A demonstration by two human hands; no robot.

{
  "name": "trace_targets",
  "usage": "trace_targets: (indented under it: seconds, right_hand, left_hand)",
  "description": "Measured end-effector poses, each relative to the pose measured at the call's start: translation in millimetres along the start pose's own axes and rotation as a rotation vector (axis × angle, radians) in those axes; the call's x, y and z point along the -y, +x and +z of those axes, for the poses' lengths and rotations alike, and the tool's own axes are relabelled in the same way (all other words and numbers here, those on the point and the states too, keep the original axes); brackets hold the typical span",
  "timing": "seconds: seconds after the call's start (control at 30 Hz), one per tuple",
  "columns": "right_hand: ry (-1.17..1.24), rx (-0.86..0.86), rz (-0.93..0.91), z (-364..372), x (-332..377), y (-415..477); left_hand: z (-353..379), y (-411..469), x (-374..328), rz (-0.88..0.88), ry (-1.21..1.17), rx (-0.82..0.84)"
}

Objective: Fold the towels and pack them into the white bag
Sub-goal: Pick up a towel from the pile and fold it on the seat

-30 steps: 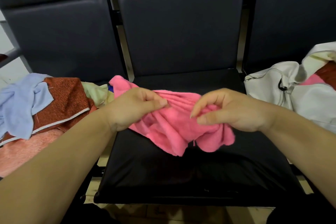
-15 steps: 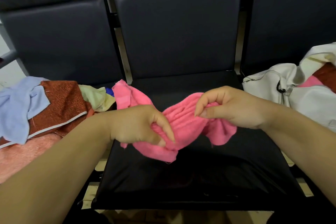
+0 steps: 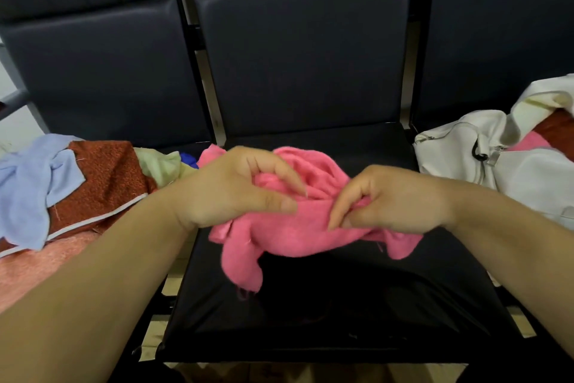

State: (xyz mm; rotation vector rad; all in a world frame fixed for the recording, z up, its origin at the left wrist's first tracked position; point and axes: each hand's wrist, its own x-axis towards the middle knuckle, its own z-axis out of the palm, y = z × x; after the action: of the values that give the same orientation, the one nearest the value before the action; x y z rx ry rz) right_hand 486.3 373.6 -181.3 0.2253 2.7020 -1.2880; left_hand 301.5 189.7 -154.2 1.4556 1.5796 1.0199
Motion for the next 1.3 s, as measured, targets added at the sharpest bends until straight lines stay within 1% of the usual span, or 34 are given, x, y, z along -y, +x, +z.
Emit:
trace_targets:
  seconds: [0.1, 0.13, 0.17, 0.2, 0.27, 0.3, 0.37, 0.47, 0.5, 0.53, 0.63, 0.67, 0.7, 0.73, 0.8, 0.83, 0.9, 0.97, 1.0, 1.03, 1.13, 1.2, 1.23, 1.3]
  right_hand:
    - [0.165, -0.108, -0.018, -11, -7, -3]
    - [0.216, -0.146, -0.045, -12, -9, -4]
    - [0.272, -0.176, -0.075, -10, -8, -5]
    - [0.35, -0.181, -0.103, -8, -7, -6]
    - [0.455, -0.155, -0.148, -4, -3, -7]
    - [0.455, -0.138, -0.171, -4, -1, -8]
    - [0.379, -0.094, -0.187, -7, 5, -13]
    - [0.13, 0.032, -0.078, -9, 16, -17]
    - [0.048, 0.064, -0.038, -9, 21, -18]
    - [-0.016, 0.064, -0.011, -10, 26, -18]
    - [-0.123, -0.106, 0.007, -30, 49, -23]
    - [-0.123, -0.167, -0.009, -41, 59, -26]
    - [-0.113, -0.215, -0.031, -52, 70, -31]
    - [-0.098, -0.253, -0.055, -62, 83, -36]
    - [-0.014, -0.302, -0.1, -78, 108, -46]
    - [0.041, -0.316, -0.125, -82, 120, -51]
    - [0.136, -0.329, -0.186, -85, 139, -58]
    - [0.179, -0.332, -0.25, -85, 153, -67]
    - [0.167, -0.327, -0.274, -85, 159, -72]
    - [0.132, -0.309, -0.286, -84, 164, -79]
    - [-0.11, -0.205, -0.225, -83, 177, -95]
    - [-0.219, -0.18, -0.163, -82, 185, -101]
    - [-0.248, -0.187, -0.145, -82, 190, -103]
    - [-0.293, -0.206, -0.121, -85, 197, -107]
  left_hand:
    - [3, -6, -2, -0.181, 0.288, 0.263]
    - [4, -6, 0, -0.208, 0.361, 0.299]
    - [6, -5, -1, -0.217, 0.41, 0.297]
    - [7, -3, -1, -0.225, 0.447, 0.254]
    - [7, 1, -1, -0.208, 0.478, 0.116]
    - [5, 2, 2, -0.192, 0.46, 0.041]
    - [-1, 2, 10, -0.165, 0.351, -0.132]
    - [-1, 3, 12, -0.114, 0.083, -0.389]
    - [1, 3, 5, -0.075, 0.009, -0.417]
    - [1, 4, -2, -0.04, -0.043, -0.411]
    - [-6, 0, -36, 0.029, -0.139, -0.314]
    - [-13, -4, -49, 0.045, -0.111, -0.259]
    - [-21, -8, -63, 0.051, -0.009, -0.199]
    - [-27, -13, -79, 0.048, 0.144, -0.115]
    - [-35, -20, -110, -0.016, 0.464, 0.062]
    - [-37, -22, -124, -0.051, 0.608, 0.104]
    - [-39, -24, -149, -0.075, 0.81, 0.086]
    - [-42, -29, -168, -0.026, 0.892, -0.047]
    - [-47, -32, -174, 0.03, 0.878, -0.136]
    - [-52, -35, -177, 0.067, 0.8, -0.221]
    - [-54, -43, -181, 0.143, 0.3, -0.394]
    - [-43, -41, -180, 0.162, -0.001, -0.485]
    - [-37, -40, -180, 0.161, -0.087, -0.513]
    - [-30, -39, -179, 0.161, -0.151, -0.525]
